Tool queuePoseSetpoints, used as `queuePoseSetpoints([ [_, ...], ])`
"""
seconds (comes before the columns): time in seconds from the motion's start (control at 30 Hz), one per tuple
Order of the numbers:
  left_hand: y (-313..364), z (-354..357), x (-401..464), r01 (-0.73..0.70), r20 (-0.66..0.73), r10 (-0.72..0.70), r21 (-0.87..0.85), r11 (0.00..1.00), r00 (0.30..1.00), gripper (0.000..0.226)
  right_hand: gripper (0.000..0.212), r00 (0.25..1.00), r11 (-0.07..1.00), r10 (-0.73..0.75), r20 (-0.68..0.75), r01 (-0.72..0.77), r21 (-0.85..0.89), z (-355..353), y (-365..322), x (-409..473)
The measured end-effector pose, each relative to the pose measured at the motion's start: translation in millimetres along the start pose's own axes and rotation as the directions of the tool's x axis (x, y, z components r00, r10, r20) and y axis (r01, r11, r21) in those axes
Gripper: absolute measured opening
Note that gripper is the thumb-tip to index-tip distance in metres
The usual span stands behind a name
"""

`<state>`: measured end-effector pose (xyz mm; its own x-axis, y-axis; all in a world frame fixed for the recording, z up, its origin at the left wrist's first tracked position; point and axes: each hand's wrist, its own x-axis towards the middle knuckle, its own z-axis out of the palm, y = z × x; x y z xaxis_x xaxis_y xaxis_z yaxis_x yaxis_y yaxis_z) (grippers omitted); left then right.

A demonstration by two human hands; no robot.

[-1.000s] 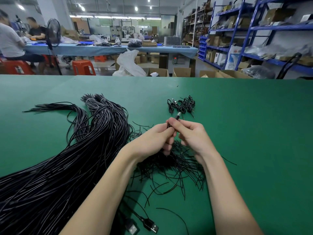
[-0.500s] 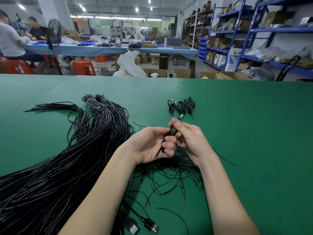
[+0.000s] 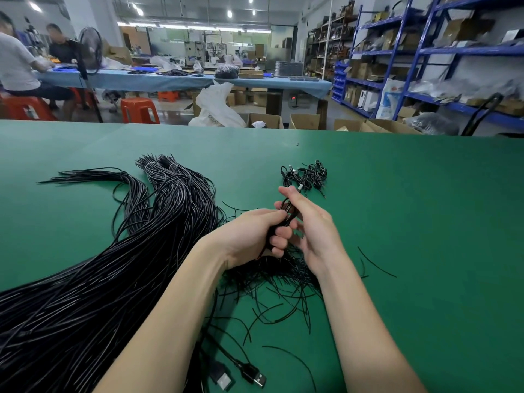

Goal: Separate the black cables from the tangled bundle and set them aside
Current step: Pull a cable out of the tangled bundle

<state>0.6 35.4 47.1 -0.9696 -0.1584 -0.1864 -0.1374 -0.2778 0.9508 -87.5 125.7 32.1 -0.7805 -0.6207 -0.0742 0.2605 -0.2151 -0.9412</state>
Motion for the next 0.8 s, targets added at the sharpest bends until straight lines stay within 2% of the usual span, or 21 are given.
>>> queuePoseSetpoints([
  [0.23,-2,-3,-2,-0.018,0.033,0.014,0.12,0.993,0.999,0.026,0.022,0.999,1.0,0.024,-0.048,-0.024,-0.008,3,3,-1],
  [0.47,-4,-2,2,0.059,0.031,-0.061,0.073,0.996,0.998,0.029,0.026,0.997,1.0,-0.025,-0.074,0.026,0.009,7,6,1],
  [0.53,-2,-2,2,0.103,0.052,-0.103,0.002,0.995,0.993,0.032,0.026,0.997,1.0,-0.026,-0.075,0.026,-0.003,5,7,2],
  [0.67,0,-5,2,0.159,0.079,-0.149,-0.153,0.975,0.986,0.035,0.03,1.0,0.998,-0.016,-0.02,0.015,-0.055,1,10,6],
  [0.8,-1,-8,3,0.137,-0.011,-0.139,-0.13,0.982,0.99,0.032,0.04,0.996,0.996,-0.014,0.091,0.022,-0.088,-12,9,11],
])
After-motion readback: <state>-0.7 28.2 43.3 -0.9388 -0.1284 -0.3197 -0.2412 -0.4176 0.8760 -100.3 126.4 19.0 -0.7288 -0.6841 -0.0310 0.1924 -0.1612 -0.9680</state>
